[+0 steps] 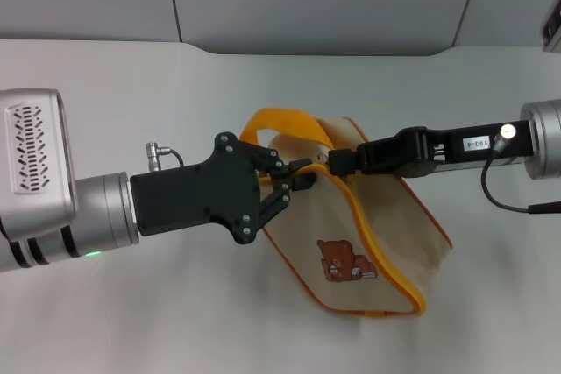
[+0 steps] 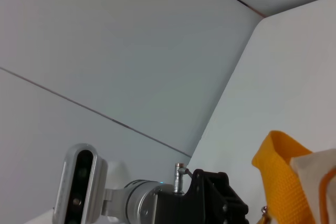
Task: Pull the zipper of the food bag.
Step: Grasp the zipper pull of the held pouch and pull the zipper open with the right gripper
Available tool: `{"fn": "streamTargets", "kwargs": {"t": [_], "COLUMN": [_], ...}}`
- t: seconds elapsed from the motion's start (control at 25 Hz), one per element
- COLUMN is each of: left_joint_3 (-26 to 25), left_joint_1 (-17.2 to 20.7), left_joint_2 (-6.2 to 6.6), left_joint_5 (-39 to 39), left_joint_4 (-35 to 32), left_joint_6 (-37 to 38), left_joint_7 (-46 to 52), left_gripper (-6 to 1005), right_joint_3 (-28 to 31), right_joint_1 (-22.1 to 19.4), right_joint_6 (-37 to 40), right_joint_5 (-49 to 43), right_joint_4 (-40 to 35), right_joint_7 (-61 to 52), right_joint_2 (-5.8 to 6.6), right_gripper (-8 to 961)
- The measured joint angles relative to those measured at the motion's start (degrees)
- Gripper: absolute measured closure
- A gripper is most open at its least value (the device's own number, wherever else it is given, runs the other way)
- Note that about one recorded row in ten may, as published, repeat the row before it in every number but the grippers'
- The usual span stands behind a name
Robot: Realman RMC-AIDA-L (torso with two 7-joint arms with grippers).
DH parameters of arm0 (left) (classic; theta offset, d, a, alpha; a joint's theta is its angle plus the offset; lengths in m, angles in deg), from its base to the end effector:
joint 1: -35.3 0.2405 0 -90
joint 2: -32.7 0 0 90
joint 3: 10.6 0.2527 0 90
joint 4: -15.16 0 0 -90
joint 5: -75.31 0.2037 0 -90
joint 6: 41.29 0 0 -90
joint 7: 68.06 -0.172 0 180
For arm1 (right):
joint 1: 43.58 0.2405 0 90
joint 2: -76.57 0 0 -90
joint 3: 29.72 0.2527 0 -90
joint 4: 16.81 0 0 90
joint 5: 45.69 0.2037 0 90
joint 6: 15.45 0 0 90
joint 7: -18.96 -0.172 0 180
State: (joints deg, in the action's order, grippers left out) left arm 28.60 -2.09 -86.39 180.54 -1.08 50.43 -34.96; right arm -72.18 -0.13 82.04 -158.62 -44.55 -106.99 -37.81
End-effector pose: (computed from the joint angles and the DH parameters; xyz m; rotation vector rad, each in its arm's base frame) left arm -0.1970 0.3220 -0.0646 -2.6467 0.2235 -0.9412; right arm 0.1760 0.3501 -0.0222 2.4223 -1.4842 -0.7196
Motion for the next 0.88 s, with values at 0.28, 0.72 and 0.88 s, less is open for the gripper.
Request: {"fn": "streamTargets", "kwargs": {"t": [0.28,0.72,0.88], "left_joint_3": [-0.2,-0.2,-0.2], "left_joint_1": [0.6,1.1,1.1], "left_joint_2": [0.14,0.14,0.07], "left_joint_5": [-0.7,-1.5,-1.5], "left_joint_4": [0.0,0.0,0.1], "left_joint_6": [0.0,0.0,0.1], "left_joint_7": [0.0,-0.5,-0.6], "left_gripper": [914,906,903], "right_joint_3": [1.4,2.3,3.0], "right_joint_1": [-1.3,-2.1,-2.3], "right_joint_6": [-0.7,-0.8,-0.8], "right_joint_5": [0.0,0.0,0.2], "right_joint_4": [0.0,0.9,1.7], "right_joint_7": [1.9,4.8,4.6], "right_joint_2": [-0.16,-0.36,-0.2], "right_gripper": [893,942,952]}}
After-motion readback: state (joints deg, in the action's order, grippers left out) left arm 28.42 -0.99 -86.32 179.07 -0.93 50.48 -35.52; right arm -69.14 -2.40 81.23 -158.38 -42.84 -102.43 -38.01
